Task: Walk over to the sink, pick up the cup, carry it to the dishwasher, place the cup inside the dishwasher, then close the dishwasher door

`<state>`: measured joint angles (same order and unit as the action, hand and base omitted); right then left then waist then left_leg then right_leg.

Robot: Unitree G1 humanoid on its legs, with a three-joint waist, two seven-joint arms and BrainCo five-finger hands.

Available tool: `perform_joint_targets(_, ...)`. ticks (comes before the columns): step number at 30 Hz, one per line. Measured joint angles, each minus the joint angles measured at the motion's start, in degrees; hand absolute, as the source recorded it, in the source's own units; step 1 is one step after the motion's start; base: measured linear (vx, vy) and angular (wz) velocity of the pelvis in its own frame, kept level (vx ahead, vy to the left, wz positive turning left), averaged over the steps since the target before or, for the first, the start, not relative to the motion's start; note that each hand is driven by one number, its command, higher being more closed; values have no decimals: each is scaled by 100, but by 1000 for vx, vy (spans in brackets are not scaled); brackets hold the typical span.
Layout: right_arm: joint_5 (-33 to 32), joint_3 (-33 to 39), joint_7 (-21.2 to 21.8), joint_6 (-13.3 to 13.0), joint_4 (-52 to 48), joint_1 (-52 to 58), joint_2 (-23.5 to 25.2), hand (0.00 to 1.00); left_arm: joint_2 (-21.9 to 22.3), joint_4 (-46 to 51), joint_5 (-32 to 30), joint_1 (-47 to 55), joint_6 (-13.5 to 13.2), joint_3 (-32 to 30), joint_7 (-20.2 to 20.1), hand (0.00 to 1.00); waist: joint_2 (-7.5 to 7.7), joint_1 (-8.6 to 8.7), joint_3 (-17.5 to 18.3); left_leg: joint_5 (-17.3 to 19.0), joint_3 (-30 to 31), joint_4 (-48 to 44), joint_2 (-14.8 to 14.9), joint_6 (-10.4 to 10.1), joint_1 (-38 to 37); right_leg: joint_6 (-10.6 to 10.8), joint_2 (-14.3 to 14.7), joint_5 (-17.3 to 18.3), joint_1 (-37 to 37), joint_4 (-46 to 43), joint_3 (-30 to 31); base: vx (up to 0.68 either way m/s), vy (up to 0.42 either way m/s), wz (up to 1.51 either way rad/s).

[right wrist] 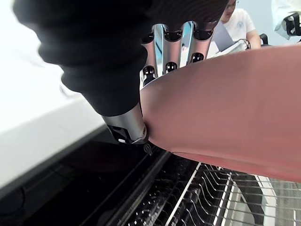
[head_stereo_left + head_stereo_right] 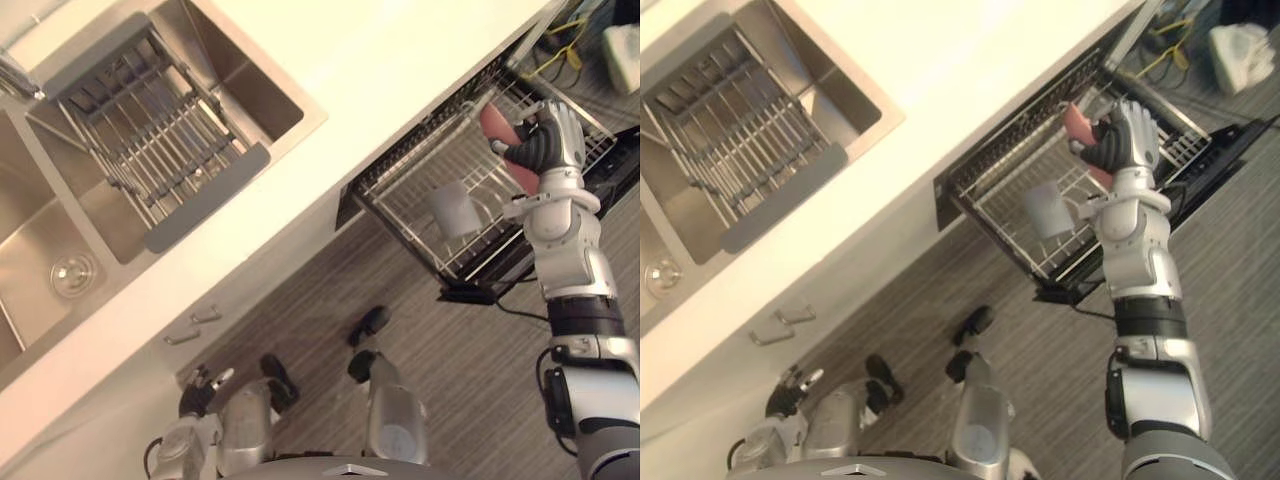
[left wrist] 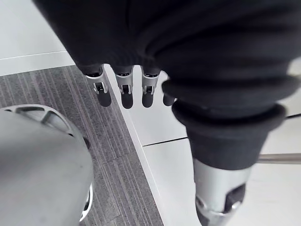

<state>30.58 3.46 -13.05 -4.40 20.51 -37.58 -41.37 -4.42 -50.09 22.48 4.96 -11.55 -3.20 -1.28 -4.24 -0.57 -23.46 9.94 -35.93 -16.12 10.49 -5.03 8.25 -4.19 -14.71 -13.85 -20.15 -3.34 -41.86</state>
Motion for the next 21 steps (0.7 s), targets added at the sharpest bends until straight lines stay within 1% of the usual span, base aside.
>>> perform_joint_targets(1,-89,-134,2,64,151,-194,-75,100,-6,-1,0,-56,23,64,-11,0,-38,-8,-29,15,32,-99,5,38,165,13,-3,-75,-86,49,81,-97,204,18)
perform_joint_targets(2,-189,-211,-3,103,317,-415,-169,100,-1,-3,4,-147,45,156,-25,0,-117,-21,-96,30,103,-196,8,67,320,36,-17,-164,-170,72,136,-75,177,20)
perform_joint_targets(4,-345,-409,0,239,590,-742,-346,100,-9,4,110,-288,46,244,-26,0,-200,-32,-191,48,205,-342,6,115,570,81,-47,-231,-275,119,272,-97,192,26)
perform_joint_targets(9,-632,-802,7,467,1233,-1517,-744,100,-22,10,336,-577,60,567,-19,0,-491,-148,-367,76,317,-694,18,259,1307,232,-75,-542,-764,279,647,-113,188,17)
perform_joint_targets(11,-666,-917,40,619,1554,-1749,-1046,100,-5,41,436,-606,29,818,-25,0,-693,-205,-488,79,322,-808,-5,314,1473,226,-113,-594,-874,306,746,-107,196,6)
perform_joint_targets(13,-660,-1015,70,691,1713,-1832,-1169,100,-9,74,506,-597,2,899,-16,0,-723,-257,-491,90,306,-861,-14,332,1581,226,-117,-594,-994,314,879,-113,145,-4)
perform_joint_targets(14,-661,-1015,70,747,1825,-1884,-1198,0,-11,104,561,-598,-12,979,-4,0,-725,-248,-489,84,305,-881,-34,342,1660,226,-117,-594,-1063,344,953,-122,146,-3)
perform_joint_targets(16,-667,-1013,68,863,1958,-1896,-1301,0,12,169,656,-585,-43,1131,4,0,-728,-261,-488,73,300,-881,-65,359,1682,195,-117,-617,-1081,391,1002,-103,107,-2)
perform_joint_targets(19,-674,-997,28,931,1965,-1899,-1398,0,3,219,718,-570,-103,1234,-3,0,-752,-235,-471,73,300,-883,-72,376,1671,181,-118,-628,-1083,391,1039,-117,105,-3)
perform_joint_targets(21,-904,-937,9,938,1964,-1899,-1412,0,13,240,718,-525,-133,1236,-38,0,-773,-205,-457,53,294,-879,-80,379,1652,180,-118,-628,-1083,385,1056,-125,121,-4)
